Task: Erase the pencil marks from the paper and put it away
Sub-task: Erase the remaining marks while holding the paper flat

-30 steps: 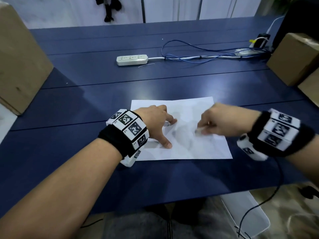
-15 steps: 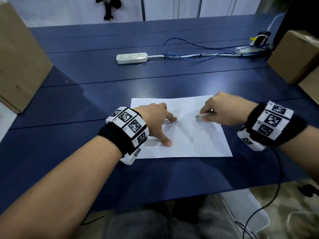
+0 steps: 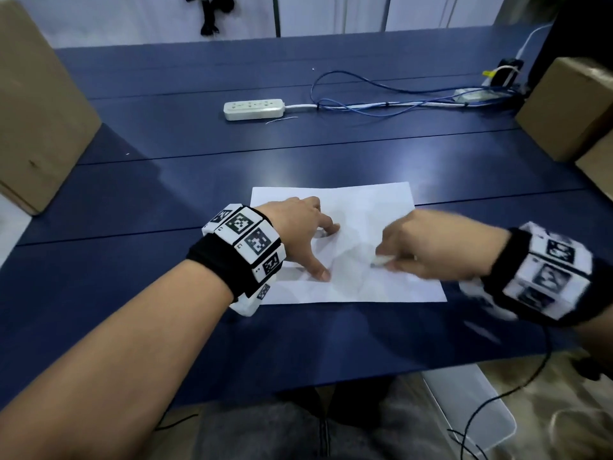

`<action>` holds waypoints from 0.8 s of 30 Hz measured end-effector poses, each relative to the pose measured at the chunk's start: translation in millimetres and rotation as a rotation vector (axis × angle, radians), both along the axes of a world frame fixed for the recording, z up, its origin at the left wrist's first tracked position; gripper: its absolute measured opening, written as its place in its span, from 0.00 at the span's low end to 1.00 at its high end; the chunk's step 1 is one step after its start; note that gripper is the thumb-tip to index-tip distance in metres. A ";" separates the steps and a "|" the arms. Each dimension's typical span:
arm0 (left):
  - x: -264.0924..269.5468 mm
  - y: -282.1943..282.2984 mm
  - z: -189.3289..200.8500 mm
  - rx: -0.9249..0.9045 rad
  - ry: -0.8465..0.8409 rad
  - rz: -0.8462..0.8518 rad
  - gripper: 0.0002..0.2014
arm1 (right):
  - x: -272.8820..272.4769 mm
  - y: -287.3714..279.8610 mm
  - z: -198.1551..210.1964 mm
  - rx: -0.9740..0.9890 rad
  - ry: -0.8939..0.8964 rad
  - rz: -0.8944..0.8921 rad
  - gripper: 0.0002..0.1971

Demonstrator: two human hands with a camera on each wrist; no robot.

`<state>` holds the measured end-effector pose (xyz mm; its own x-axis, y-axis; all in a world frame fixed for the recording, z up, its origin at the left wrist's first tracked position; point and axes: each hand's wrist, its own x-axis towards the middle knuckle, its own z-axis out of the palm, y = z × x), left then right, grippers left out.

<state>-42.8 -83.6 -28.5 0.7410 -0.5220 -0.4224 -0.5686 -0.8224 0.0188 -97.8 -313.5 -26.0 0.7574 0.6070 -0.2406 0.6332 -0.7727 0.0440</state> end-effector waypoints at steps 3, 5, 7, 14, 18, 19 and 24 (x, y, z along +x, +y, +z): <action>0.2 0.2 0.1 0.008 0.005 -0.004 0.44 | -30.6 9.7 3.8 0.017 0.152 0.092 0.13; -1.2 -1.3 0.4 0.014 0.001 -0.012 0.45 | -21.4 10.0 2.2 0.020 0.094 0.038 0.12; -3.5 -3.3 1.4 0.015 -0.005 -0.007 0.48 | -0.4 5.1 1.5 0.001 0.031 -0.103 0.14; -9.3 -6.5 0.1 0.026 -0.025 0.007 0.53 | -31.2 8.1 4.8 0.014 0.151 0.076 0.11; -10.4 -9.3 1.1 0.039 -0.030 -0.007 0.53 | -17.3 5.9 2.8 0.038 0.151 -0.031 0.17; -10.3 -9.6 1.4 0.039 -0.028 -0.006 0.53 | -6.3 2.3 3.1 0.014 0.097 -0.088 0.24; -10.3 -9.4 -0.2 0.034 -0.040 -0.007 0.54 | -3.8 -8.0 1.9 0.016 0.037 -0.122 0.18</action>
